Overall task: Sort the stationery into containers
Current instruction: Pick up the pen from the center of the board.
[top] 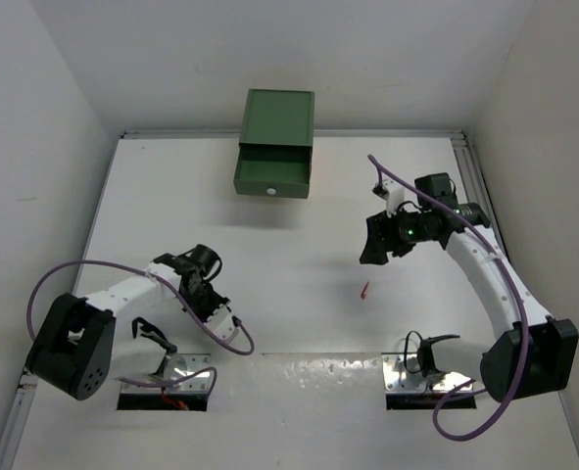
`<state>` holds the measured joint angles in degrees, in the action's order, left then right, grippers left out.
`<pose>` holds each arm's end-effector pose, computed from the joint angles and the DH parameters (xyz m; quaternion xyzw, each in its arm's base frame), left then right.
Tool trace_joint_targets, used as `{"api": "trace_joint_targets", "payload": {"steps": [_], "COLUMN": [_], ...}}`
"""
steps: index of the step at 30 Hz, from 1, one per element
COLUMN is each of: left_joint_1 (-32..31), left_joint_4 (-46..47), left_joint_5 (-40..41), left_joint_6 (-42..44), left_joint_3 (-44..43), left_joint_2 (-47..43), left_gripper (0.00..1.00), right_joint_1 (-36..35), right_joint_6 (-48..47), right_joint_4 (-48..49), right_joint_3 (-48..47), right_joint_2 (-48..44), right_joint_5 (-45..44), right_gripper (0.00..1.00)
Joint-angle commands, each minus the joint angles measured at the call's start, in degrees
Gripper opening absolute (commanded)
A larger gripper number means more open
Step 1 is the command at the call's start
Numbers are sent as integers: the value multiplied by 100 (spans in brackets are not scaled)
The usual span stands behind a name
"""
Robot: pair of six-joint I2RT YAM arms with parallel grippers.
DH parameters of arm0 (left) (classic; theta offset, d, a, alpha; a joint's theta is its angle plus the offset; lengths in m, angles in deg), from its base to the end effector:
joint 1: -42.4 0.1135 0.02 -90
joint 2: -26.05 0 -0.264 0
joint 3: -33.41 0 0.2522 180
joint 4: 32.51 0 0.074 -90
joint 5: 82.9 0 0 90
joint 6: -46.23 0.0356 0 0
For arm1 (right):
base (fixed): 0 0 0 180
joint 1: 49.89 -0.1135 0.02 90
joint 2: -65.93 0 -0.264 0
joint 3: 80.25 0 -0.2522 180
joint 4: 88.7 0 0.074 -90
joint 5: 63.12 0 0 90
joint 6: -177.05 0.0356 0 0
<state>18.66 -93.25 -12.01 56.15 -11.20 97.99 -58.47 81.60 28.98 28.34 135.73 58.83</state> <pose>0.1471 -0.0774 0.1411 0.8705 0.4630 -0.1204 0.1155 0.2265 0.0532 0.2775 -0.1827 0.9147 0.2728 0.2357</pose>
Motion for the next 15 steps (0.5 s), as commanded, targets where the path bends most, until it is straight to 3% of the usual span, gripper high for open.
{"api": "trace_joint_targets", "payload": {"steps": [1,7,12,15], "left_joint_1": [-244,-710,-1096,-1342], "left_joint_4": [866,1086,517,321], "left_joint_5": [-233,-522,-1171,-1647], "left_joint_6": [-25,-568,-1271,-1763], "left_joint_3": [343,-350,-1508,-1993], "left_joint_2": [13,-382,-234,-224], "left_gripper": [6,1,0,0], "right_joint_1": [41,14,-390,-382], "right_joint_6": [185,308,-822,-1212], "right_joint_4": [74,13,-92,-329], "right_joint_3": [78,324,62,-630], "right_joint_2": [-72,-28,147,568], "right_joint_5": [548,1015,-265,-646], "right_gripper": [70,64,42,38]}}
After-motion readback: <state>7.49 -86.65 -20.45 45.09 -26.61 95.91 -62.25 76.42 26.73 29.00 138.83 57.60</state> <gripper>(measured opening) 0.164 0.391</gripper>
